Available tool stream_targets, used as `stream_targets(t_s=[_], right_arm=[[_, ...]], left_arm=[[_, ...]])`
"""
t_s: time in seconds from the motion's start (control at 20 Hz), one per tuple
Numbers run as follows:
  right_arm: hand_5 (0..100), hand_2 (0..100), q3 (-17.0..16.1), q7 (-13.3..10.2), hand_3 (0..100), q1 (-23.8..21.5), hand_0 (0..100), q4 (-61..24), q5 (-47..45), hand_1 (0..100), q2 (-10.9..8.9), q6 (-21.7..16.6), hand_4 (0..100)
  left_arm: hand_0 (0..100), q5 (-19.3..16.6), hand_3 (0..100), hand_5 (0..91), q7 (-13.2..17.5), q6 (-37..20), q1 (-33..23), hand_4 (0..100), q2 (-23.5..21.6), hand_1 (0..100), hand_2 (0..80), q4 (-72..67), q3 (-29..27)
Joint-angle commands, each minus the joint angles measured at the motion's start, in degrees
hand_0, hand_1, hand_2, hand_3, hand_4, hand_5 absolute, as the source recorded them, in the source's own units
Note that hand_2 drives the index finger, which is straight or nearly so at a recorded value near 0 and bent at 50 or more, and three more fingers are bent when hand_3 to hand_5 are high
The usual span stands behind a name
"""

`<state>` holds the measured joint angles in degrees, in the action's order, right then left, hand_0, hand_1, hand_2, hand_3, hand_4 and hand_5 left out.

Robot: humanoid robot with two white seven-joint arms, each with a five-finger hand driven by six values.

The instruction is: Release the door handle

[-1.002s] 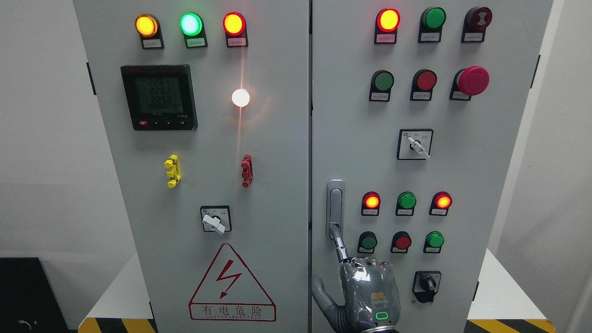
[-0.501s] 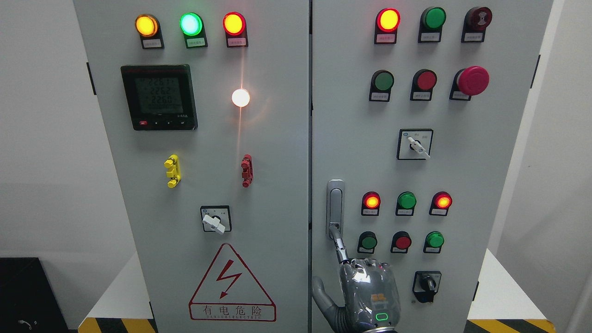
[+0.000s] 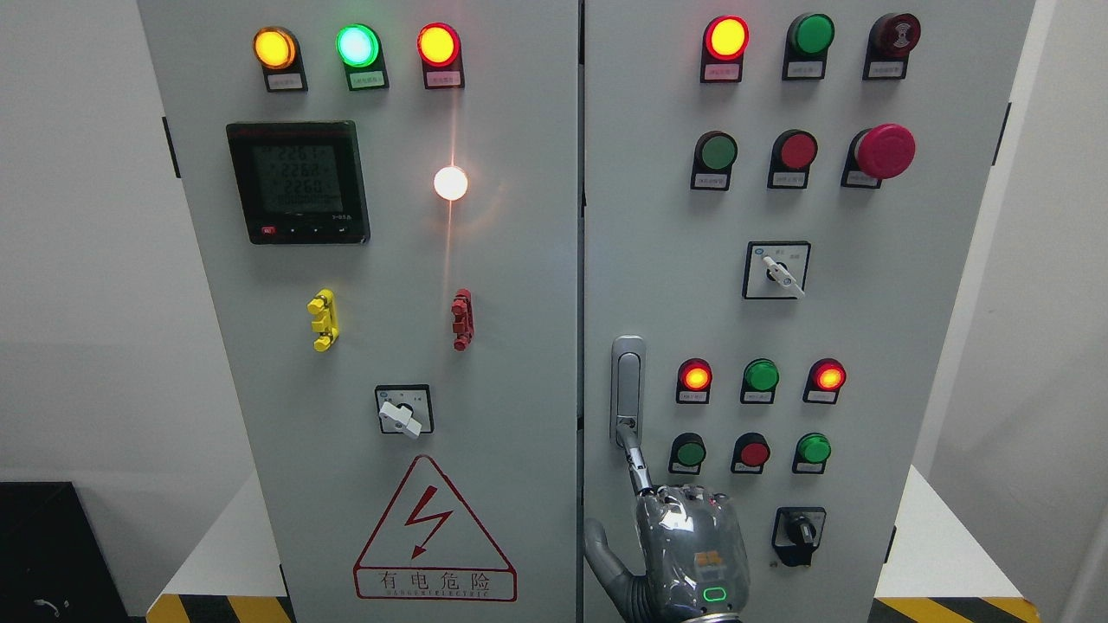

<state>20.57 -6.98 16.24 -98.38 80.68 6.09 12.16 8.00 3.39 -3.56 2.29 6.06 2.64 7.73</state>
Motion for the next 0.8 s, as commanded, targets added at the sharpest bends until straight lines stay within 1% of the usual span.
stream_targets(t_s=[0.0,0.2,0.35,0.75], right_arm=[[100,3,-0.1,0.0,100,-0.1,49,0.2,0.0,34,0.06,0.1,100],[100,4,-0.1,0.1,100,-0.2,49,0.4,0.0,34,-0.03,0.1,100],[100,4,0.0,0.1,100,-0.2,49,0.4,0.0,34,-0.03,1.5,100],[100,4,0.3,0.7,100,-0.4,49,0.3,0.0,34,-0.03,1.5,100]], left_arm=[[12,0.0,0,0.0,0.0,0.0,0.0,0,0.0,56,0.0,0.0,0.0],[12,0.0,0,0.0,0.0,0.0,0.0,0,0.0,56,0.0,0.0,0.0],[12,0.0,0,0.0,0.0,0.0,0.0,0,0.0,56,0.0,0.0,0.0],[12,0.0,0,0.0,0.0,0.0,0.0,0,0.0,56,0.0,0.0,0.0]])
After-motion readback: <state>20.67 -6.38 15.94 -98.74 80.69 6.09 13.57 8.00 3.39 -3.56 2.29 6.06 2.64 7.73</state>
